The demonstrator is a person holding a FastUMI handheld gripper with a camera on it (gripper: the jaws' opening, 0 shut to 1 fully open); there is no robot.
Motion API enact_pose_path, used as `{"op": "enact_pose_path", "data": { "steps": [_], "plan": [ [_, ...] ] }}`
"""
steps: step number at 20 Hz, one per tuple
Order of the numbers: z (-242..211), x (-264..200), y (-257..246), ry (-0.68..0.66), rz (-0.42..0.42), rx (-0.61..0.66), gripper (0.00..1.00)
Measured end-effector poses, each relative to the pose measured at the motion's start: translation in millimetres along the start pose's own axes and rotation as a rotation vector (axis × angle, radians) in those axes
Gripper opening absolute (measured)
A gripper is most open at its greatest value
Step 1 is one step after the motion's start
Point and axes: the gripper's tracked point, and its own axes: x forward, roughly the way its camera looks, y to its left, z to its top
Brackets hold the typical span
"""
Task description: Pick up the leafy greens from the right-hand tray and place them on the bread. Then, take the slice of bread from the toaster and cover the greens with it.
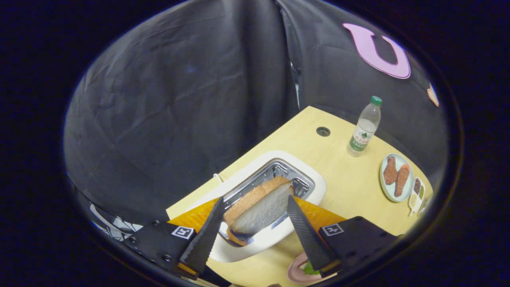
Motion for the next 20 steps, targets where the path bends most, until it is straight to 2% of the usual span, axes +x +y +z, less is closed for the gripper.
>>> {"op": "enact_pose_path", "data": {
  "steps": [10,14,20],
  "plan": [
    [-6.7,-19.8,-5.2,0.009,0.028,0.023,0.15],
    [9.8,-41.6,-15.7,-0.081,0.055,0.116,0.05],
    [12.4,-80.2,-41.7,-0.168,0.108,0.257,0.05]
  ]
}}
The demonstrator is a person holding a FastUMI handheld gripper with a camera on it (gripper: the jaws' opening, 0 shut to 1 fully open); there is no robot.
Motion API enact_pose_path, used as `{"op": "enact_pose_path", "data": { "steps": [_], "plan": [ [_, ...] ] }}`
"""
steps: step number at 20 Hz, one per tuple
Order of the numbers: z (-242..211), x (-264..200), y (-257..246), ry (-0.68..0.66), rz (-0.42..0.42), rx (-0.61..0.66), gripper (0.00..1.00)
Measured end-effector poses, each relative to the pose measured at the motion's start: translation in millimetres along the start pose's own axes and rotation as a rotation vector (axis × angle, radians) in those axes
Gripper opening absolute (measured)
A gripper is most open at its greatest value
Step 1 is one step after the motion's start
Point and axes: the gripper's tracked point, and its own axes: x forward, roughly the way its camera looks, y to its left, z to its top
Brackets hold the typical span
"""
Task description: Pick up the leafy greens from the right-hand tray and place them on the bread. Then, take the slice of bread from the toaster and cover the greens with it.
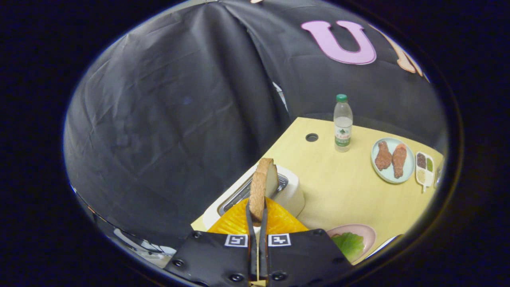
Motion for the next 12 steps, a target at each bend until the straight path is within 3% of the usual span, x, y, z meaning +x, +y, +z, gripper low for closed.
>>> {"op": "enact_pose_path", "data": {
  "steps": [4,12],
  "plan": [
    [-0.1,-19.2,-9.6,-0.064,0.041,0.094,0.05],
    [-26.1,-48.3,-57.6,-0.101,-0.017,0.17,0.05]
  ]
}}
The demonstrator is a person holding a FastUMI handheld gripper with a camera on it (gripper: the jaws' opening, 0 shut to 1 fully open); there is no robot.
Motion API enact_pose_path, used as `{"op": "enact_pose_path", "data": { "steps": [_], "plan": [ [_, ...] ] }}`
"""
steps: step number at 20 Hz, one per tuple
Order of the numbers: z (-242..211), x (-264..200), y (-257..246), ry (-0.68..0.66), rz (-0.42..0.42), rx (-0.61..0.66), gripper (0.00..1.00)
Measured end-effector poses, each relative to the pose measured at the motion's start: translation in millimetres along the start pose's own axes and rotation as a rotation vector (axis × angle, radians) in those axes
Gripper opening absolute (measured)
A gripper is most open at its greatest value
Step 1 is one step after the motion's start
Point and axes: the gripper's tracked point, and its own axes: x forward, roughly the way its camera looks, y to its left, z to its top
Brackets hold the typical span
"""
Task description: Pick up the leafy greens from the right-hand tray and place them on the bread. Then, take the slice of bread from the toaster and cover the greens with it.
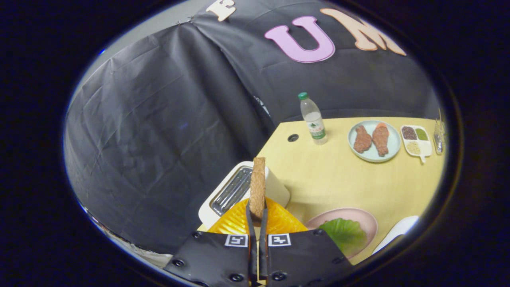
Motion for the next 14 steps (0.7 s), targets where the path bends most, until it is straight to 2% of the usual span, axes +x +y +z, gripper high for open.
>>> {"op": "enact_pose_path", "data": {
  "steps": [7,14],
  "plan": [
    [-41.3,-14.4,-54.1,0.016,-0.089,0.09,0.05],
    [-71.3,-21.4,-93.3,0.015,-0.14,0.19,0.05]
  ]
}}
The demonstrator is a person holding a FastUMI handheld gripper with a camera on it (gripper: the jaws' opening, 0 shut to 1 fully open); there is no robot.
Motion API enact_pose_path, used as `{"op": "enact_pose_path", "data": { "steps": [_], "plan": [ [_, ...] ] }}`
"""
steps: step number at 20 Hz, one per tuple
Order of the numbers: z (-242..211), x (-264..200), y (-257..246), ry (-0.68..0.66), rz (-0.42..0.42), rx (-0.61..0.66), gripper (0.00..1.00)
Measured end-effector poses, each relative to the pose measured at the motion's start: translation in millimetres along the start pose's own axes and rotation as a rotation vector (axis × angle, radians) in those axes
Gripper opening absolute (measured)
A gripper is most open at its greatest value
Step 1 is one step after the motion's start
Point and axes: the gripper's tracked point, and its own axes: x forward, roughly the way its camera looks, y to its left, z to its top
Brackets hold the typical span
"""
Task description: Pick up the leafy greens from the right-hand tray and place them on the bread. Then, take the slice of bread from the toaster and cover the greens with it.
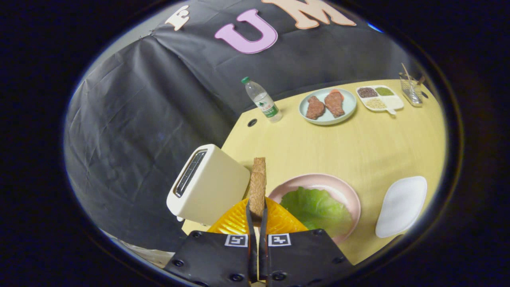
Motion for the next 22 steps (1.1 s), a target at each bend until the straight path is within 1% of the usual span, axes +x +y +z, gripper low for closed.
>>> {"op": "enact_pose_path", "data": {
  "steps": [7,13,15,18,20,22],
  "plan": [
    [-27.6,4.7,-41.3,0.022,-0.085,0.085,0.05],
    [-41.3,1.5,-73.0,0.038,-0.155,0.131,0.24],
    [-44.3,-3.2,-80.8,0.04,-0.163,0.143,0.31],
    [-52.7,-9.0,-102.8,0.073,-0.228,0.107,0.41],
    [-53.6,-15.8,-103.7,0.078,-0.227,0.096,0.52],
    [-46.6,-23.0,-102.1,0.051,-0.214,0.092,0.63]
  ]
}}
